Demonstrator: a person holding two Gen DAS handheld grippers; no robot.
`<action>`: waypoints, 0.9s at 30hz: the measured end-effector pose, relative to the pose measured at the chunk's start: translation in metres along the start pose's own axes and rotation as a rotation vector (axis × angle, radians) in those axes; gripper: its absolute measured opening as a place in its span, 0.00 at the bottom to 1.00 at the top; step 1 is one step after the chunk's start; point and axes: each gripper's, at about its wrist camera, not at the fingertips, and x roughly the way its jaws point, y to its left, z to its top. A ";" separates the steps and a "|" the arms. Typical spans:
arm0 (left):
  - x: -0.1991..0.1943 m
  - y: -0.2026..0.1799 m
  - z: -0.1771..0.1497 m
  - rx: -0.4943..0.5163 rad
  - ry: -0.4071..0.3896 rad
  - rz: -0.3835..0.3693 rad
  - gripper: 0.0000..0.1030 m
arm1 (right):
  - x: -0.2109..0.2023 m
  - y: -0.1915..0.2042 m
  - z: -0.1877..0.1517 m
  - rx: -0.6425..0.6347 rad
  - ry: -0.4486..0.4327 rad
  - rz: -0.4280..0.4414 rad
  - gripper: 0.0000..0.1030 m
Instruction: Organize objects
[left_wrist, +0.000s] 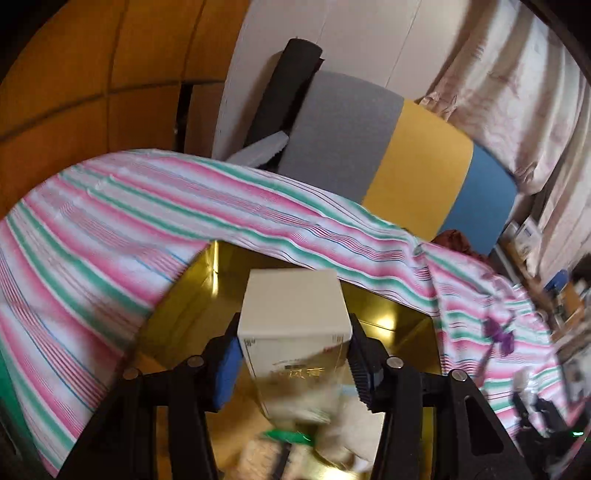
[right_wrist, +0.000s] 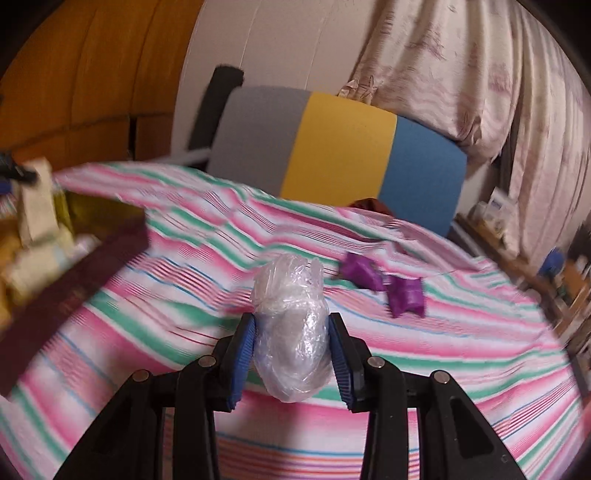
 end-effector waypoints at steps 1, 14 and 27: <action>0.003 -0.001 0.002 0.025 -0.002 0.023 0.52 | -0.005 0.004 0.000 0.027 -0.007 0.024 0.38; -0.008 0.039 -0.031 -0.094 -0.052 -0.032 0.73 | -0.041 0.057 0.010 0.165 -0.055 0.259 0.38; 0.018 0.056 0.009 -0.076 -0.046 0.109 0.72 | -0.059 0.085 0.012 0.184 -0.075 0.339 0.38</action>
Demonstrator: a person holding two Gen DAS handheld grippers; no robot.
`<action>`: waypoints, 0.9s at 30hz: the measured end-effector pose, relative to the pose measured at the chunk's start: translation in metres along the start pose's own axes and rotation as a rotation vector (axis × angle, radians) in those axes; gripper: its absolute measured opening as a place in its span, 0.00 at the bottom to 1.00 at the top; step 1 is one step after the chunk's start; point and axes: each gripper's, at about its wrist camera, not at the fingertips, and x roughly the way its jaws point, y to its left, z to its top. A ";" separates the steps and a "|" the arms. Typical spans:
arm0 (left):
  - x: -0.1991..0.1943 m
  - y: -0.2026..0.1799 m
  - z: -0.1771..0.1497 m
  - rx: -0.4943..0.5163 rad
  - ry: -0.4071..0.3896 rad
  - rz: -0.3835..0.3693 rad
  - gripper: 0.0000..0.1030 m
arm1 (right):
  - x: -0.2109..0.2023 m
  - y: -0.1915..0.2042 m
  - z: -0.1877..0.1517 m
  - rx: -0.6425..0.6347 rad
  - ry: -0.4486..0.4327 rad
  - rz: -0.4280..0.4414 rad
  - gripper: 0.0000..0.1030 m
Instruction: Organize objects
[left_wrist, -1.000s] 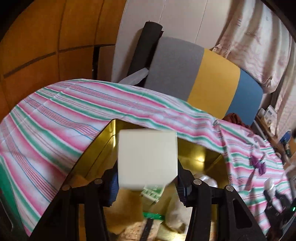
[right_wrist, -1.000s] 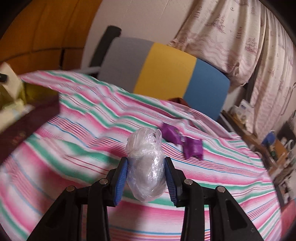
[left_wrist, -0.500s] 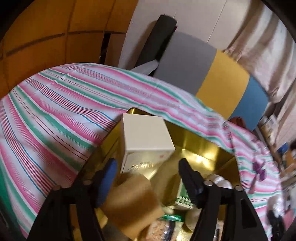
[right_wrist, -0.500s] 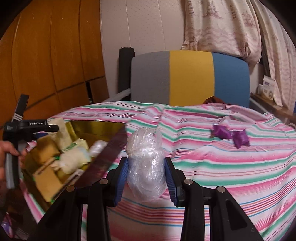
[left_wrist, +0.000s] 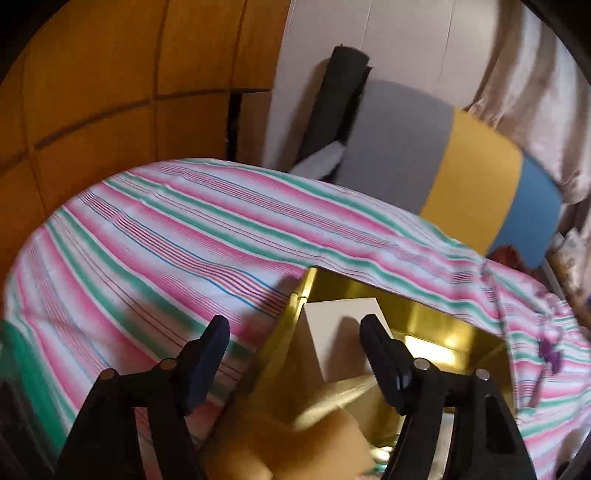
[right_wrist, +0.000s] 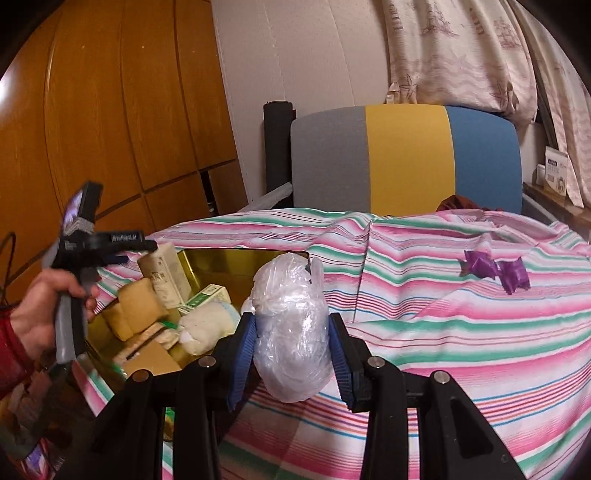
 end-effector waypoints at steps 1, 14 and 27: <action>-0.002 -0.001 -0.003 0.012 0.000 -0.004 0.72 | 0.000 0.000 0.000 0.007 0.001 0.004 0.38; 0.005 -0.013 -0.064 0.103 0.172 -0.064 0.61 | 0.003 0.024 -0.006 -0.016 0.023 0.067 0.38; -0.060 -0.020 -0.087 0.058 -0.042 -0.154 1.00 | 0.016 0.043 -0.004 0.003 0.080 0.134 0.38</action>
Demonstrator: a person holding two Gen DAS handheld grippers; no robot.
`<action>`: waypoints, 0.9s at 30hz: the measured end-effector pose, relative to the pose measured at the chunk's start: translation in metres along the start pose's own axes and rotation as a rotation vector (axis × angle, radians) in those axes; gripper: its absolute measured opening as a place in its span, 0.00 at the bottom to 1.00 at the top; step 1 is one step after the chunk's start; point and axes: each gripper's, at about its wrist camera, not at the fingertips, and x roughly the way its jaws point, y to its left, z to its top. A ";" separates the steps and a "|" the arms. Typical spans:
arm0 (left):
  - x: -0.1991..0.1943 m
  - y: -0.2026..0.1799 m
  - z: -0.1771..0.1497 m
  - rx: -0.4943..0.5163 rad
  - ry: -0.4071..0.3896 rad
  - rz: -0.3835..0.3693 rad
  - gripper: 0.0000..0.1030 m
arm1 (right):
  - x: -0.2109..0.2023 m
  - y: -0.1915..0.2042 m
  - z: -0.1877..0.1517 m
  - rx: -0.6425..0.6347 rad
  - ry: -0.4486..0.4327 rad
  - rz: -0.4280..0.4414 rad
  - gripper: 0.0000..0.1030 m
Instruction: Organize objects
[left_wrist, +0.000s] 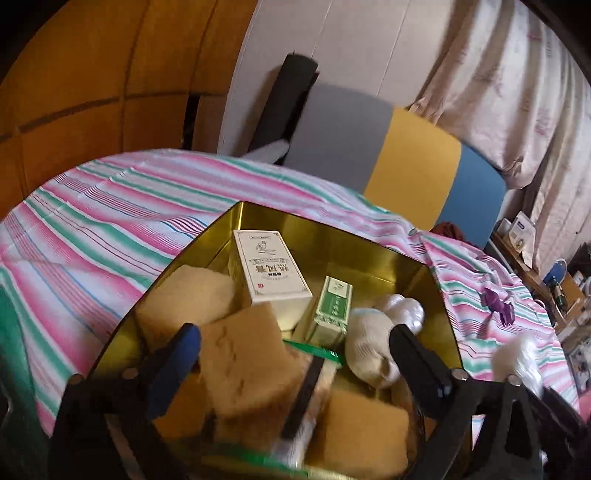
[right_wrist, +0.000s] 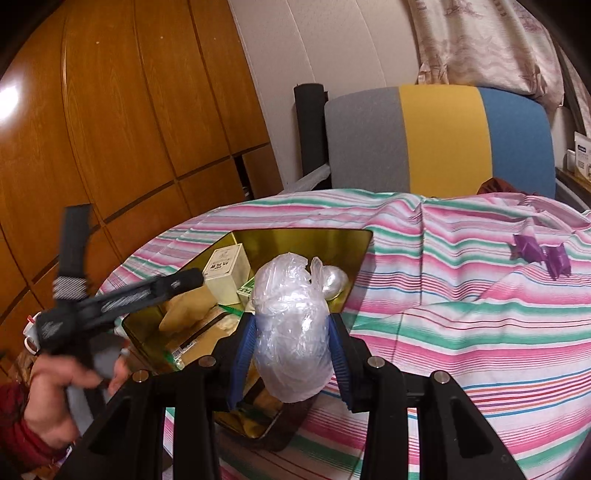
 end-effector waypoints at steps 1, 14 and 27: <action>-0.003 -0.002 -0.002 0.001 -0.006 0.007 1.00 | 0.002 0.000 0.001 0.004 0.007 0.000 0.38; -0.025 -0.006 -0.033 -0.021 0.048 0.047 1.00 | 0.023 0.008 0.011 0.015 0.064 -0.013 0.38; -0.048 -0.007 -0.032 -0.040 0.004 0.060 1.00 | 0.058 0.021 0.027 -0.049 0.090 -0.089 0.38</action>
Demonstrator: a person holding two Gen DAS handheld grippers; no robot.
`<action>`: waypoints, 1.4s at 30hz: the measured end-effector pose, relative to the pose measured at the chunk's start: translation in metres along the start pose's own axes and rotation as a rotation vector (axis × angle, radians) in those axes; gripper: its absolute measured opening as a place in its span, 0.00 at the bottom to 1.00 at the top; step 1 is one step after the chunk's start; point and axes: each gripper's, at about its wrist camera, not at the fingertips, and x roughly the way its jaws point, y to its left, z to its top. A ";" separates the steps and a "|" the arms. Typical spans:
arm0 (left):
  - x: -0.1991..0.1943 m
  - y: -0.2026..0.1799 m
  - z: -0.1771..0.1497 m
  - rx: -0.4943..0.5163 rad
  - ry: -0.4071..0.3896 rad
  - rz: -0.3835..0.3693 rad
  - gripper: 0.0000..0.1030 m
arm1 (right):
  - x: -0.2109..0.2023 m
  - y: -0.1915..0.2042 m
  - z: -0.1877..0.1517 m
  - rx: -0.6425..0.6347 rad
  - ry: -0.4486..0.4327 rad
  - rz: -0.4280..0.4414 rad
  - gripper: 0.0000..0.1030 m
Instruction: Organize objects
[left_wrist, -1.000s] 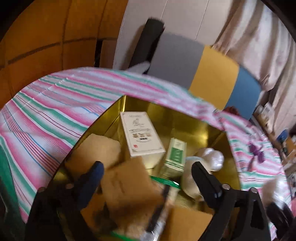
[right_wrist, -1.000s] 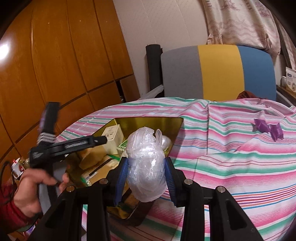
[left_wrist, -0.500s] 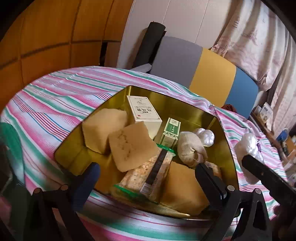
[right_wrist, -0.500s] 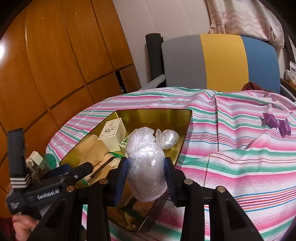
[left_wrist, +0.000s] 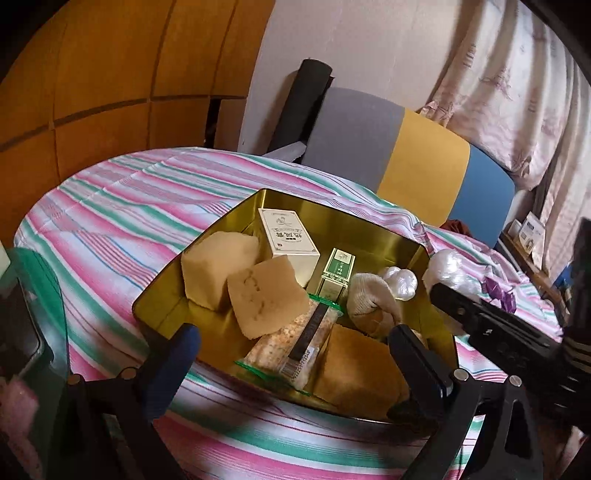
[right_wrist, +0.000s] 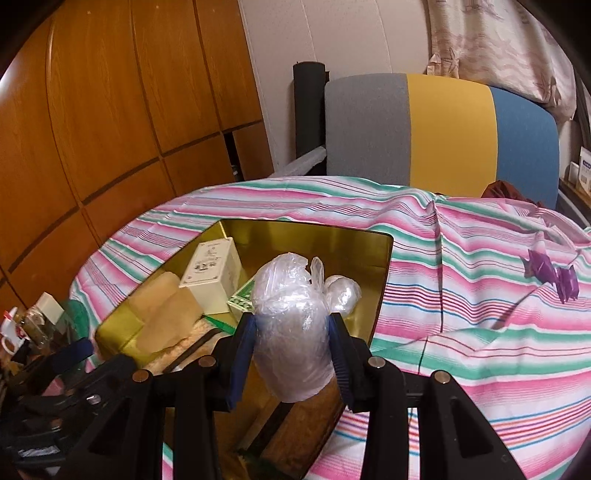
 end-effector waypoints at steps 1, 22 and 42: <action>-0.001 0.001 0.000 -0.008 0.001 -0.003 1.00 | 0.003 0.000 0.001 -0.002 0.005 -0.009 0.39; 0.003 0.002 -0.009 -0.028 0.048 0.010 1.00 | 0.008 -0.013 -0.003 0.038 0.051 -0.088 0.45; 0.000 -0.026 -0.023 0.038 0.089 -0.035 1.00 | -0.018 -0.034 0.002 0.024 0.011 -0.153 0.46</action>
